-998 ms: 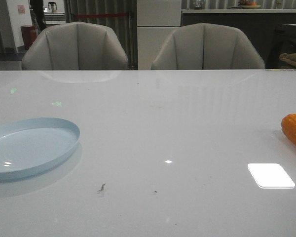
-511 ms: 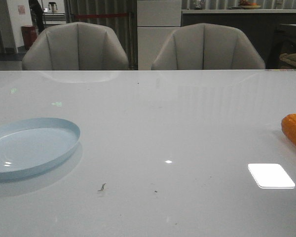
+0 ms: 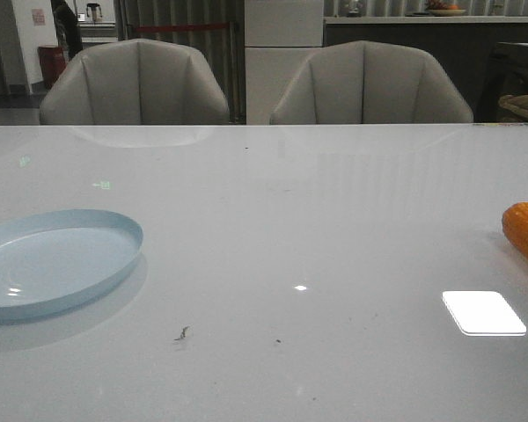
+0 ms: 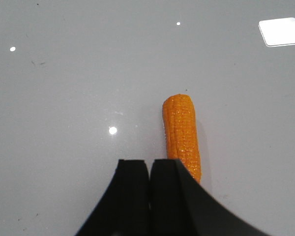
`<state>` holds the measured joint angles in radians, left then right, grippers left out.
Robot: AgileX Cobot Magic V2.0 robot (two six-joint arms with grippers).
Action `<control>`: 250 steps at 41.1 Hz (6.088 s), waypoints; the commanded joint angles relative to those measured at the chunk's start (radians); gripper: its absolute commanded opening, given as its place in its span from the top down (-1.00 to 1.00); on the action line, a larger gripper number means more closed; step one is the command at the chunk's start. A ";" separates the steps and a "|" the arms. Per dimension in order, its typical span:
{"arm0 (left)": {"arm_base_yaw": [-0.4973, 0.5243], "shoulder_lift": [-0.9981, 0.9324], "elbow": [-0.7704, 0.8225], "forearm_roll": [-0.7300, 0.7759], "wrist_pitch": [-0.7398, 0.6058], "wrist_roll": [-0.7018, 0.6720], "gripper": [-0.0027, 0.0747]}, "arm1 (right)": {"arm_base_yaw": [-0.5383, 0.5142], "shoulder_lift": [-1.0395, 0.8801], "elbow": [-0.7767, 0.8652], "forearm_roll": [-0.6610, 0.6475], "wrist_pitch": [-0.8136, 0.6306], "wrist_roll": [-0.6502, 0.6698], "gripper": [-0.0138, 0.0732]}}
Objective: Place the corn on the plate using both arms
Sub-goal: 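Lower the left gripper toward the rim of the light blue plate, then push the plate toward the table center with the left gripper, then lift away, then lower the open right gripper around the orange corn cob and close, then lift the corn with the right gripper and carry it over the plate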
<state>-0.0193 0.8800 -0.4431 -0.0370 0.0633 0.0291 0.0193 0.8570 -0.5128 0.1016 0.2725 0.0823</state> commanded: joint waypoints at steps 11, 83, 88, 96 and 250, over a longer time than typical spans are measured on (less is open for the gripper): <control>0.003 0.086 -0.038 -0.081 -0.087 -0.005 -0.22 | -0.001 0.072 -0.037 -0.006 -0.062 0.001 -0.29; 0.003 0.954 -0.645 -0.100 0.415 -0.005 0.23 | -0.001 0.085 -0.031 -0.005 -0.011 0.001 -0.29; 0.003 0.954 -0.645 -0.107 0.416 -0.005 0.69 | -0.001 0.085 -0.031 -0.005 -0.011 0.001 -0.29; 0.003 0.952 -0.698 -0.150 0.434 -0.005 0.67 | -0.001 0.085 -0.031 -0.005 -0.010 0.001 -0.29; -0.027 0.001 -0.293 -0.159 0.152 0.156 0.32 | -0.004 0.956 -0.618 -0.190 0.191 0.002 -0.01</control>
<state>-0.0494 0.8965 -0.7052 -0.1878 0.2864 0.1853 0.0193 1.8538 -1.1016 -0.0742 0.4990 0.0845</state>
